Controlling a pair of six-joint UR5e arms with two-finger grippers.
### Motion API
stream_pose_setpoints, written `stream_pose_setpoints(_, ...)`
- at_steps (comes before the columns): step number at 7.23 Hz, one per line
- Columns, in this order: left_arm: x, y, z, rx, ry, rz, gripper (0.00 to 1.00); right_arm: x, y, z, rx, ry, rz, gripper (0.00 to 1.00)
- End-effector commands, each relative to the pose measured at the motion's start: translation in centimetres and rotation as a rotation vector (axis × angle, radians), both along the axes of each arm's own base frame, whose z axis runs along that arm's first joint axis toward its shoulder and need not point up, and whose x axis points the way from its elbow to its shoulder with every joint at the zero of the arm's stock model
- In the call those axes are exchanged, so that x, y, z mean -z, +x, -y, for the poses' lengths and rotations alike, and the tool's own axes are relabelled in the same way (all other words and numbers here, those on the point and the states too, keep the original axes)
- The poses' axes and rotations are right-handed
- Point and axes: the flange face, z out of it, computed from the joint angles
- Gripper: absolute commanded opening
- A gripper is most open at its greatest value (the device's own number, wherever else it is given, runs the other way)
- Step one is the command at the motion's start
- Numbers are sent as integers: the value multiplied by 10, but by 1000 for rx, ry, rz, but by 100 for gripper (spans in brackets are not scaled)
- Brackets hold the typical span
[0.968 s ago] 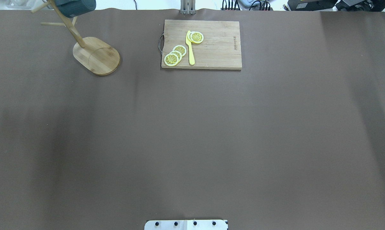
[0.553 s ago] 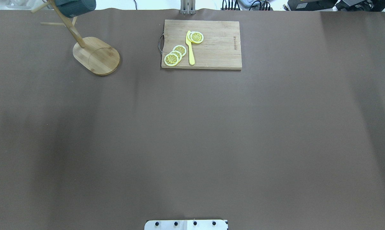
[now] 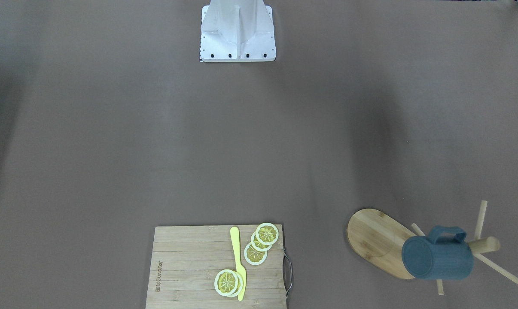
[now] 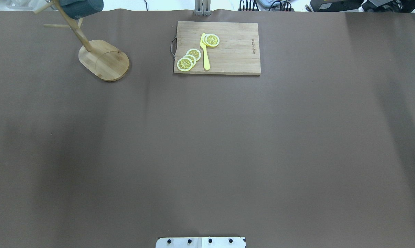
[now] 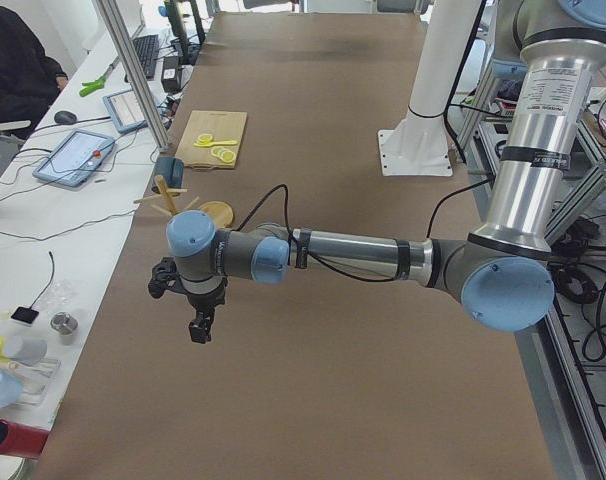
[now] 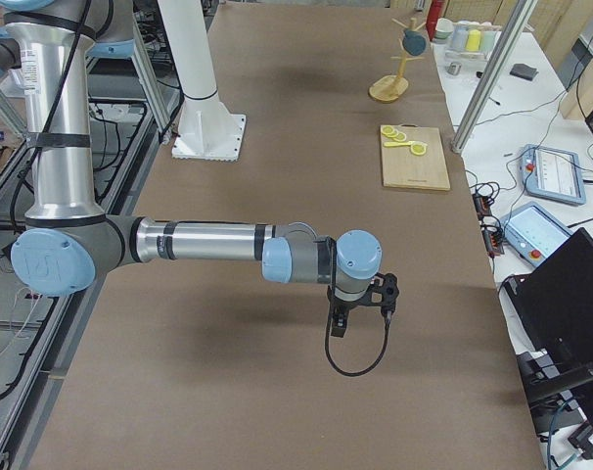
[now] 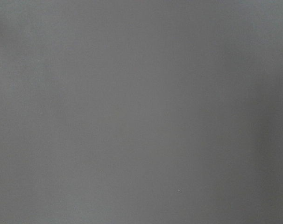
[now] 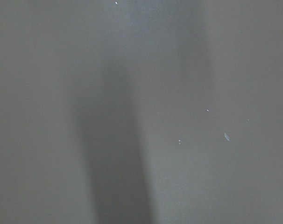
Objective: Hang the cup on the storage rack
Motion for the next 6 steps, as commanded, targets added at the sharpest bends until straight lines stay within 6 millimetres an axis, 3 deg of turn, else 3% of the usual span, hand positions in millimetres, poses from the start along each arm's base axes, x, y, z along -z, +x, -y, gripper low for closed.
stream_pose_setpoints(1, -7, 0, -4, -1, -12, 1, 99, 10, -1, 3, -18, -4, 11, 100)
stream_pose_setpoints(6, -7, 0, -4, 0, -16, -5, 99, 4, 0, 2, -19, -14, 1, 100)
